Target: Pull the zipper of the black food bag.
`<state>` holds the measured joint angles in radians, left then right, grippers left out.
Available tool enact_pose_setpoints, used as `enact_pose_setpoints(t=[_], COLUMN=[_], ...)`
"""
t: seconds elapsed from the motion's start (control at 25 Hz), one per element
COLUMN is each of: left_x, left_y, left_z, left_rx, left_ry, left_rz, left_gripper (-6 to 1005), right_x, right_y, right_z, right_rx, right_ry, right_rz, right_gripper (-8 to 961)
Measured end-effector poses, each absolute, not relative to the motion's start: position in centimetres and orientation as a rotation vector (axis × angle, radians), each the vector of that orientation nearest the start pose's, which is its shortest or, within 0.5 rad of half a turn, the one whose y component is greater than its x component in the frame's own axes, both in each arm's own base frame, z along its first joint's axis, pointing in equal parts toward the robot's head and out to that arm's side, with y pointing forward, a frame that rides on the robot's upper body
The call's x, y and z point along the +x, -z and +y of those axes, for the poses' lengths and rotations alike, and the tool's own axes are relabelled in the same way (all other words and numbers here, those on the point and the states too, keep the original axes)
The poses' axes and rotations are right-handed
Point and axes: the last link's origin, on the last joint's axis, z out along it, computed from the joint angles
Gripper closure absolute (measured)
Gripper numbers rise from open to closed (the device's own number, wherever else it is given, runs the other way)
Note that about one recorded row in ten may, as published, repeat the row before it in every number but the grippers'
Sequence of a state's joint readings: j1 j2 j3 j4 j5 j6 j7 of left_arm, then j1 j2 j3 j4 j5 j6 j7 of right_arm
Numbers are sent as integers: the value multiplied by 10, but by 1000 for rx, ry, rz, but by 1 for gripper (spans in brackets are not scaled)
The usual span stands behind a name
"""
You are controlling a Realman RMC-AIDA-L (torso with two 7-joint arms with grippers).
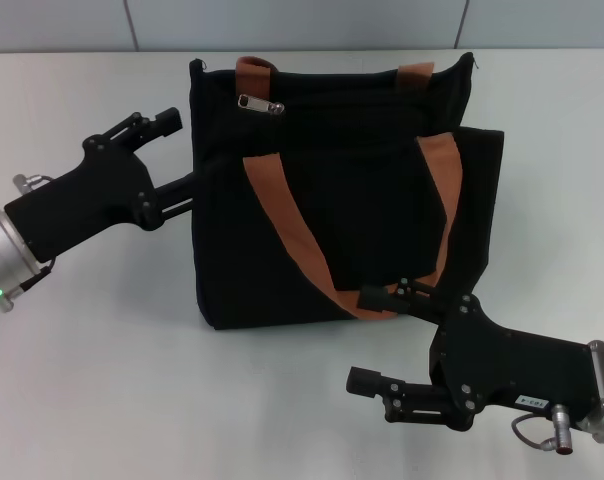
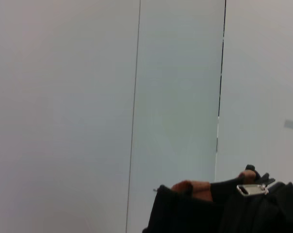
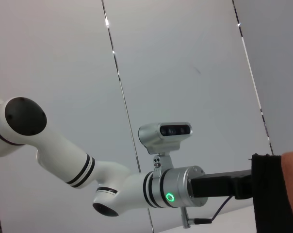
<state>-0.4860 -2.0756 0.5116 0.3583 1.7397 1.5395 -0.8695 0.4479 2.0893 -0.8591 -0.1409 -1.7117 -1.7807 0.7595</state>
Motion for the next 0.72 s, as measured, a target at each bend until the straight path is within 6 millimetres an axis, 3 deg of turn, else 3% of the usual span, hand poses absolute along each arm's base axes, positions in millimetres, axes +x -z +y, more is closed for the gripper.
enact_pose_setpoints(t=[0.6,0.72], left_x=[-268,-269], left_y=[11,9], left_z=[324,322], left_rx=[-2300,-2281], left_ry=[1086,1100], left_rz=[-449,-439], left_gripper=[172,255], right_x=[255,256], right_y=[65,66], right_z=[228,230], right_rx=[-2718,-2715], right_ry=[-1276,-1263], right_rz=[368,373], right_gripper=[155,156])
